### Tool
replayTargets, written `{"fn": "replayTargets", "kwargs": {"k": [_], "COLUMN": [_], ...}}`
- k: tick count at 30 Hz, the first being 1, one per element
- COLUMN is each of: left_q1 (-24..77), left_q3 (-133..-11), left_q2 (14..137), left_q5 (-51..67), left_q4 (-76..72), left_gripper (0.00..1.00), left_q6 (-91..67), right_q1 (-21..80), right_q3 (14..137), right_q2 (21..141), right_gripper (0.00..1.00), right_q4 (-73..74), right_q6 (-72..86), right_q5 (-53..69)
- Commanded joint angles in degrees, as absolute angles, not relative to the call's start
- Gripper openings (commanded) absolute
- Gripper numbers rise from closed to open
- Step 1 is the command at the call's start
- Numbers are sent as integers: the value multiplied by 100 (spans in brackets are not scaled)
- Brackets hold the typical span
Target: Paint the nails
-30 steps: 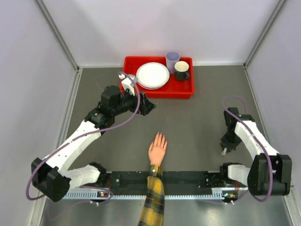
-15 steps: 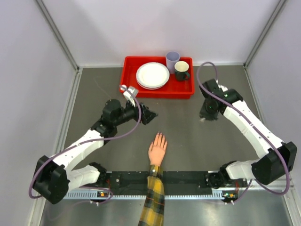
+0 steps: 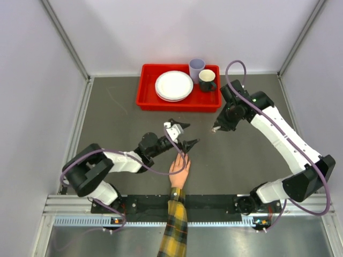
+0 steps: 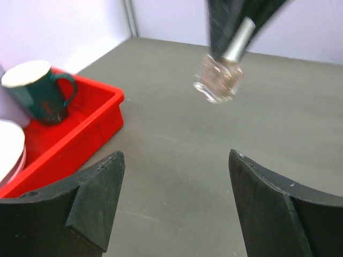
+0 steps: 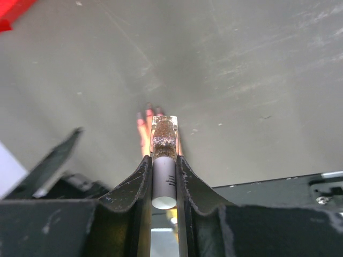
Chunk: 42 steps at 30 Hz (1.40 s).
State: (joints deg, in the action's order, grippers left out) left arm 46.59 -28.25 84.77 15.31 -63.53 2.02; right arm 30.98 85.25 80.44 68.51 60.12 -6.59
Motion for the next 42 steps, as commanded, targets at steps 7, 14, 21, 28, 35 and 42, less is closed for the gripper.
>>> {"fn": "replayTargets", "kwargs": {"k": [7,14,21,28,35,42], "left_q1": [5115,5212,5291,5370,5388,5423], "left_q3": [-3489,-3691,-3841,-3876,-3894,-3964], "left_q2": [9500,9835,10019,10090,10072,10072], "left_q5": [1591,1398,1310,1204,1274,1397], "left_q4": [-7989,-8252,-8367,-8446,-8455,-8376], "left_gripper": [78,72,68,69,57,42], "left_q6": [1265,1213,1195,1310,1310,1266], "right_q1": [3304,3393,3436,3445,3445,3472], "right_q3": [8666,8587,8447,8394,8262,8209], "right_q2": [7928,7980,7972,8024,8042,8051], "right_gripper": [0,0,0,0,0,0], "right_q4": [6855,6759,6733,6698,6627,6610], "right_q6": [6758,7136,7418,7594,7743,7910], "right_q5": [-307,-220,-220,-176,-70,-27]}}
